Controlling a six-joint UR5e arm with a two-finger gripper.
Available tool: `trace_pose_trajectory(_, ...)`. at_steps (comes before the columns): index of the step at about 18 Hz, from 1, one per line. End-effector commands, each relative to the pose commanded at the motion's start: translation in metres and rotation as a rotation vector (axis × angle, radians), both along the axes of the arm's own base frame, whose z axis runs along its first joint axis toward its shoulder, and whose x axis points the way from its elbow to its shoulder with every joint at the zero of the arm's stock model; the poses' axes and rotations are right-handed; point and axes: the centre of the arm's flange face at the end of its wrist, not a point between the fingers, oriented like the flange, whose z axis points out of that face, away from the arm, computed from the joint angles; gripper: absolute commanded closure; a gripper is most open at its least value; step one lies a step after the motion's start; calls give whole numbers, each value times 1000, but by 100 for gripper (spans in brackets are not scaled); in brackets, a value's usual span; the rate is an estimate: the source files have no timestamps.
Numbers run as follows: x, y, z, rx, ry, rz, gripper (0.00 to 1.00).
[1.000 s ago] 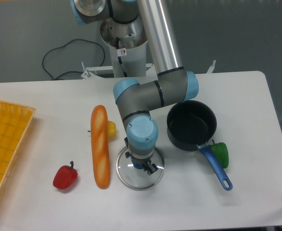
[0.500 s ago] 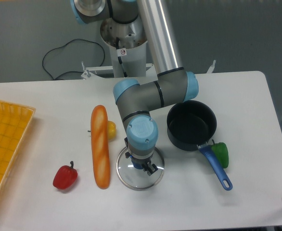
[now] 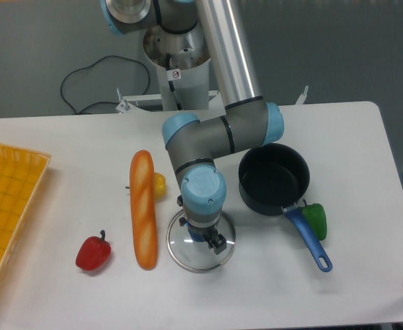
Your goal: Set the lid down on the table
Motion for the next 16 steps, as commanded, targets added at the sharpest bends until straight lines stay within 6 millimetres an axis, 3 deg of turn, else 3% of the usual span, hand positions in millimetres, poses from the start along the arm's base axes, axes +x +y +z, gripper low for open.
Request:
trace_pose_trajectory(5,-1,0,6,10,8,2,0)
trace_pose_trajectory(13,-5,4,47,58,119,-10,0)
trace_pose_trajectory(16,5,12,53,19,179,-60,0)
